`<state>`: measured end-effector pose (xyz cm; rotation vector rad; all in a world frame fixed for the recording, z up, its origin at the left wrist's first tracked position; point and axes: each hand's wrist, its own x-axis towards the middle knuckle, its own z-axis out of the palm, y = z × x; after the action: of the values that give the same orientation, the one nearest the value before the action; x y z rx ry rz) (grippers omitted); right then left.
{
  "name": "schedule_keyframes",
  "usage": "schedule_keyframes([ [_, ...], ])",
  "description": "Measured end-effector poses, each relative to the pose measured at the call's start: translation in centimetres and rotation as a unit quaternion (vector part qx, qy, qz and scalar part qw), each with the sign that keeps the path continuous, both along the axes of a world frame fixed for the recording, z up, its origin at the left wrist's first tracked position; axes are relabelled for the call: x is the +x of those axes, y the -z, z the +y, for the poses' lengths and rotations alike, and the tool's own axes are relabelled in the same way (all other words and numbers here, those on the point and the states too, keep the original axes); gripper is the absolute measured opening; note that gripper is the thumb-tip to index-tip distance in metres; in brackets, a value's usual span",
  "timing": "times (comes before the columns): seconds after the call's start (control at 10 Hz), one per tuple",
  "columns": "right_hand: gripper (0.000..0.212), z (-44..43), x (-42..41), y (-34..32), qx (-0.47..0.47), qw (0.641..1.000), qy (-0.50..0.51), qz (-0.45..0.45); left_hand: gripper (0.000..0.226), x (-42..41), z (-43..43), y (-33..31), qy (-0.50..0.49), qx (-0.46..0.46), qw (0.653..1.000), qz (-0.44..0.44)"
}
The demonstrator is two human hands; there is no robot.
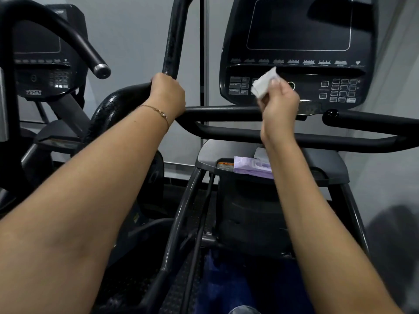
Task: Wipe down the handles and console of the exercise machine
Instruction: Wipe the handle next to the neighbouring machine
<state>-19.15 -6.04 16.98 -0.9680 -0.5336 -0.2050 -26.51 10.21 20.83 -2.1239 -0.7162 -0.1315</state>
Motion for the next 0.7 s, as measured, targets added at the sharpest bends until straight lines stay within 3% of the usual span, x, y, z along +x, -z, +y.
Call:
schedule_keyframes([
  [0.1, 0.046, 2.0, 2.0, 1.2, -0.482, 0.748, 0.291, -0.352, 0.036, 0.0, 0.1, -0.5, -0.021, -0.013, 1.0, -0.02],
  [0.2, 0.05, 5.0, 2.6, 3.1, -0.647, 0.576, 0.294, -0.404, 0.058, 0.0, 0.0, 0.1, -0.067, -0.045, 0.996, -0.042],
  [0.3, 0.049, 7.5, 2.4, 3.6, -0.649, 0.542, 0.284, -0.452, 0.058, -0.1, 0.0, 0.0, -0.076, -0.067, 0.993, -0.066],
  [0.5, 0.05, 9.7, 2.1, 3.2, -0.648, 0.507, 0.273, -0.498, 0.028, -1.3, 0.7, -1.4, -0.039, -0.081, 0.995, -0.046],
  [0.7, 0.044, 11.7, 1.4, 2.8, -0.666, 0.545, 0.281, -0.424, 0.027, -1.2, 0.9, -1.1, -0.027, -0.047, 0.998, -0.04],
])
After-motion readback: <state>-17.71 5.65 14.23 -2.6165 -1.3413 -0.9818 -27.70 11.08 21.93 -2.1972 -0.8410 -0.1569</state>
